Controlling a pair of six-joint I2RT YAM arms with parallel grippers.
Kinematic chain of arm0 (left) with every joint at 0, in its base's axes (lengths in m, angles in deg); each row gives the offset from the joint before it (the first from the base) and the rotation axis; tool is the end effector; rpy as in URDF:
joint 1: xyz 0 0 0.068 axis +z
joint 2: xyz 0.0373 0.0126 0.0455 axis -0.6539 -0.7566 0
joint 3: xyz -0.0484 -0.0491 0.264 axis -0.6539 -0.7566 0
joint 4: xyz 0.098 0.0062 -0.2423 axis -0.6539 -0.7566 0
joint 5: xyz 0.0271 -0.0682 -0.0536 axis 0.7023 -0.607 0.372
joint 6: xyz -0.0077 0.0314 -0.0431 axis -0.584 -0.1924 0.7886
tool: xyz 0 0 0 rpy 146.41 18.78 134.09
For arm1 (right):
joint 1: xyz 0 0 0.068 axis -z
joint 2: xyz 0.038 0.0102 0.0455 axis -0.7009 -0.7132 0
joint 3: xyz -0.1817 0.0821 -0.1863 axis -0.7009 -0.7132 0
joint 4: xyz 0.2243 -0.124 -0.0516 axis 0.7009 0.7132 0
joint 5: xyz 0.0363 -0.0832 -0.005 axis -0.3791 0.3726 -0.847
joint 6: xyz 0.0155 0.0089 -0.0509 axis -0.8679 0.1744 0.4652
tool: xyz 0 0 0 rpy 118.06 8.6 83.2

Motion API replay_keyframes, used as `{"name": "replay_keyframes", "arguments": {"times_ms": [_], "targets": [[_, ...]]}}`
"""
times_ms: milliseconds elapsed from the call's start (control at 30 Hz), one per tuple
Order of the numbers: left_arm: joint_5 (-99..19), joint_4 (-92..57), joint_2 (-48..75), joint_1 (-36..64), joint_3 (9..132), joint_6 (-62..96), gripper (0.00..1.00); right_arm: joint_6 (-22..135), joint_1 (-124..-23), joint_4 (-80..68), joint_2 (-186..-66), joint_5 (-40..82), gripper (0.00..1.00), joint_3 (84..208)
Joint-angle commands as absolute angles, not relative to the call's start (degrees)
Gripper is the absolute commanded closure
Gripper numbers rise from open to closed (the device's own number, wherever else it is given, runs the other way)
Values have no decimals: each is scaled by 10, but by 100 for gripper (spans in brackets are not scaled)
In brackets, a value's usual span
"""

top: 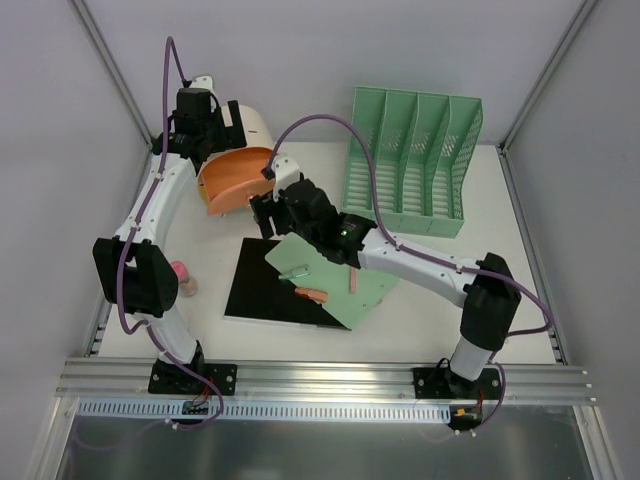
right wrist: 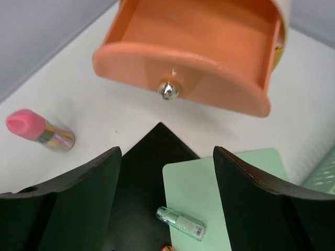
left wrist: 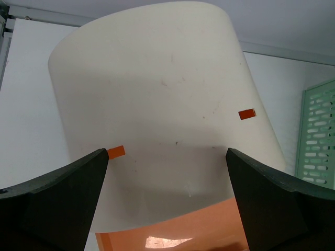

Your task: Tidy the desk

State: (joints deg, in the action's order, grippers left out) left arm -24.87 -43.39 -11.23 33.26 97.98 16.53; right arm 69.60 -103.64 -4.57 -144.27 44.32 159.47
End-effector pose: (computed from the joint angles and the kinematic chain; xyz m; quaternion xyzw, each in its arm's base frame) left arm 0.4090 -0.0501 0.3837 -0.0569 0.8396 -0.0358 0.5390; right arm 0.2239 0.3562 0.3658 -0.3463 0.6951 0.1836 0.6027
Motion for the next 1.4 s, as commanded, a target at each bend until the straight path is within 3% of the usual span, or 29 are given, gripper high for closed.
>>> {"name": "replay_keyframes", "arguments": {"times_ms": [0,200,533,1367], "targets": [[-237,-453,-101,326,967,151,2,683,-1049,-179,-1437,474,24,1545],[-236,-452,-104,326,965,148,2,697,-1055,-275,-1495,506,24,1533],[-230,-450,-100,326,953,142,4,733,-1050,-287,-1647,541,24,1690],[-224,-448,-95,324,941,131,5,677,-983,-294,-1771,515,23,1874]]}}
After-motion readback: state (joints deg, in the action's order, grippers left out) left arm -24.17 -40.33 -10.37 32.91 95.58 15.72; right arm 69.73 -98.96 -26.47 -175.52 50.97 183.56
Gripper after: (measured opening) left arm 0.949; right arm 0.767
